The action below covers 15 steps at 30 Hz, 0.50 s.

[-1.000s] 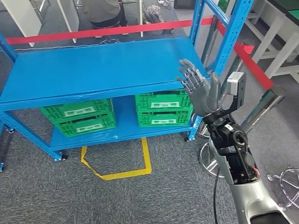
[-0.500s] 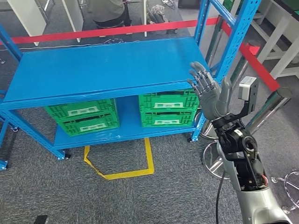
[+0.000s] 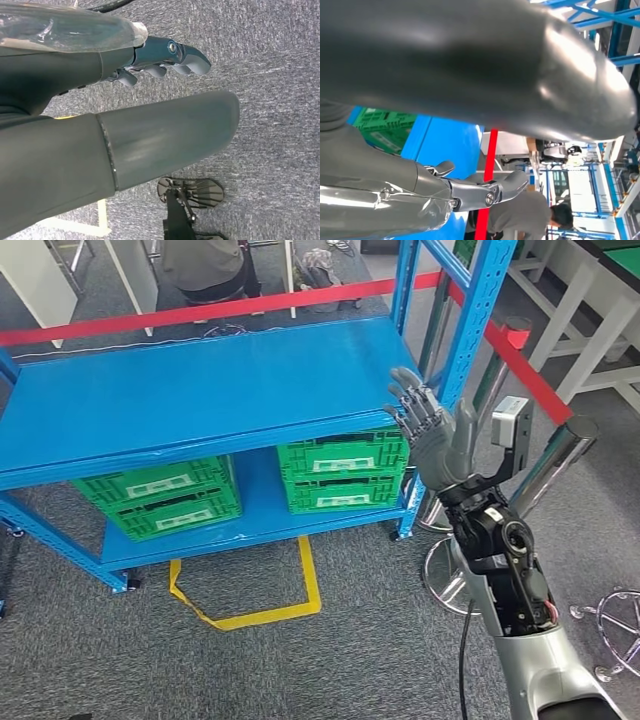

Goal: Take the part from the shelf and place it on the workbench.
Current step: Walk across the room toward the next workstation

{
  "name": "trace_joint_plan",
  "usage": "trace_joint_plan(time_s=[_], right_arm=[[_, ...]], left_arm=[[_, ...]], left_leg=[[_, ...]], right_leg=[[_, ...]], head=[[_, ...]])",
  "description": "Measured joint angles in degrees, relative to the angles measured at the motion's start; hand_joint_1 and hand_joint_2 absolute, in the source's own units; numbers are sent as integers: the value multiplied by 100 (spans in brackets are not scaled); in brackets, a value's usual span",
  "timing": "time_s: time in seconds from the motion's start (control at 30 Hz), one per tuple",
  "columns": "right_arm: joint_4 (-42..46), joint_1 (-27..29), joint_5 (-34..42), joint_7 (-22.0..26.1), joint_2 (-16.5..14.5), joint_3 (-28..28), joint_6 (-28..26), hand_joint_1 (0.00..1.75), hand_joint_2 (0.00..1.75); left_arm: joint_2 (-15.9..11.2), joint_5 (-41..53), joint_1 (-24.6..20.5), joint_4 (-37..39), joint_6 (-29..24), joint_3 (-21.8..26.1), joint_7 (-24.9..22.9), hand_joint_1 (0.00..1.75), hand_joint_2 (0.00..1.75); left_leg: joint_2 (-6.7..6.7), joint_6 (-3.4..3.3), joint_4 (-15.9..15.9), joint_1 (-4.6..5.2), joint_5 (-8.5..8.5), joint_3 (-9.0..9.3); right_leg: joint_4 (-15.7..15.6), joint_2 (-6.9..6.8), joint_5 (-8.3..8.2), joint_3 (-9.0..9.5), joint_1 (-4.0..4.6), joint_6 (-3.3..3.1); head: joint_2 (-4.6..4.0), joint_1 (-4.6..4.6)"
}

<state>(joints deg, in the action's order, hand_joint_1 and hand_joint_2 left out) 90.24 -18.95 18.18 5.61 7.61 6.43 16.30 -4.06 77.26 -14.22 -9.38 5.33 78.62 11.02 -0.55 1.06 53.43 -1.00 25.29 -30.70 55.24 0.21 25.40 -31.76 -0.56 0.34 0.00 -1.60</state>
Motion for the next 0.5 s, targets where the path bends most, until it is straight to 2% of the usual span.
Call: trace_joint_plan(time_s=[0.5], right_arm=[[-99,-57,-83,23,0,-2,46,0,0]], left_arm=[[14,9,-7,0,1,0,0,0,0]], left_leg=[[0,4,5,29,4,0]], right_leg=[[-20,0,-8,11,-12,9]], head=[[0,0]])
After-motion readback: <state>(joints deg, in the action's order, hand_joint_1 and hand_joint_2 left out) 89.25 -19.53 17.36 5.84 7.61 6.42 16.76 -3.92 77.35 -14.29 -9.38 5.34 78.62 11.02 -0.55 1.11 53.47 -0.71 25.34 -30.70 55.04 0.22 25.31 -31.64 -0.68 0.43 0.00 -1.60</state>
